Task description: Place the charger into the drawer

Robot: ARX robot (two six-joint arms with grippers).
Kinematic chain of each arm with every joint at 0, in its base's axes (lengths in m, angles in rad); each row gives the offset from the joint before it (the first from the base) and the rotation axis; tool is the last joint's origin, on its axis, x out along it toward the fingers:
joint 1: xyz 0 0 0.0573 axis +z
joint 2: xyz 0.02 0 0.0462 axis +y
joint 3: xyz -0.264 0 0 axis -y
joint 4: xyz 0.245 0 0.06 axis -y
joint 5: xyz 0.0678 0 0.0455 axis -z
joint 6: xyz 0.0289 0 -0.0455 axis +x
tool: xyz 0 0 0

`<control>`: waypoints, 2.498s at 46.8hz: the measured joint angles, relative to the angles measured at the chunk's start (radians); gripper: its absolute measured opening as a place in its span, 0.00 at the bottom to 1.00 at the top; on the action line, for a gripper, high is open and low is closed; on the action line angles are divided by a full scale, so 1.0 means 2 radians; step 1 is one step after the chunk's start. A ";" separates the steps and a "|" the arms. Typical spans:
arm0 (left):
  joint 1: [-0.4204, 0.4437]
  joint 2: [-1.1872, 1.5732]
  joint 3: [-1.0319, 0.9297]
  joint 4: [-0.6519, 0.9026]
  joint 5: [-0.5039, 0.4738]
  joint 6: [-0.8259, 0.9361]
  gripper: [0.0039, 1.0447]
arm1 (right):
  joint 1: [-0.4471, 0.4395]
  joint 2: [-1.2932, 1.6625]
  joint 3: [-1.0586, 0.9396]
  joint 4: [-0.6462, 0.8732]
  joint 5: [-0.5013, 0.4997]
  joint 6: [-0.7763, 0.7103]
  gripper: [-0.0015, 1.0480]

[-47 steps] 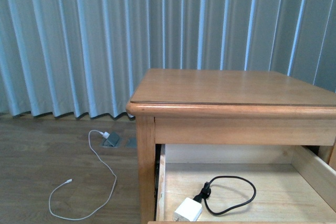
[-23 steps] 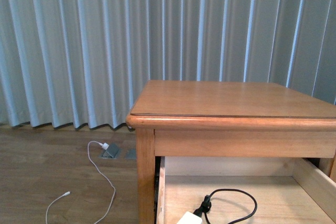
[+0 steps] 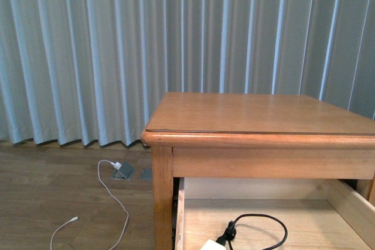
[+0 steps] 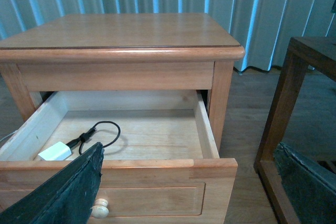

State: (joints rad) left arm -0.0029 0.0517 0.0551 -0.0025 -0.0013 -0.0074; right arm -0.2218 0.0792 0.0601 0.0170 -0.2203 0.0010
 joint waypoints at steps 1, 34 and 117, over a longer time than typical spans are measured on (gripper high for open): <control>0.000 -0.001 -0.001 0.000 0.000 0.000 0.04 | 0.000 0.000 0.000 0.000 0.000 0.000 0.92; 0.000 -0.024 -0.021 0.000 0.000 0.000 0.53 | 0.051 0.078 0.029 -0.156 -0.017 -0.020 0.92; 0.000 -0.024 -0.021 0.000 0.000 0.001 0.94 | 0.210 1.042 0.463 0.391 0.163 0.079 0.92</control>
State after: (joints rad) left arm -0.0029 0.0036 0.0124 -0.0021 -0.0013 -0.0048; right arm 0.1986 2.1632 0.9871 0.7998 0.1051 0.1589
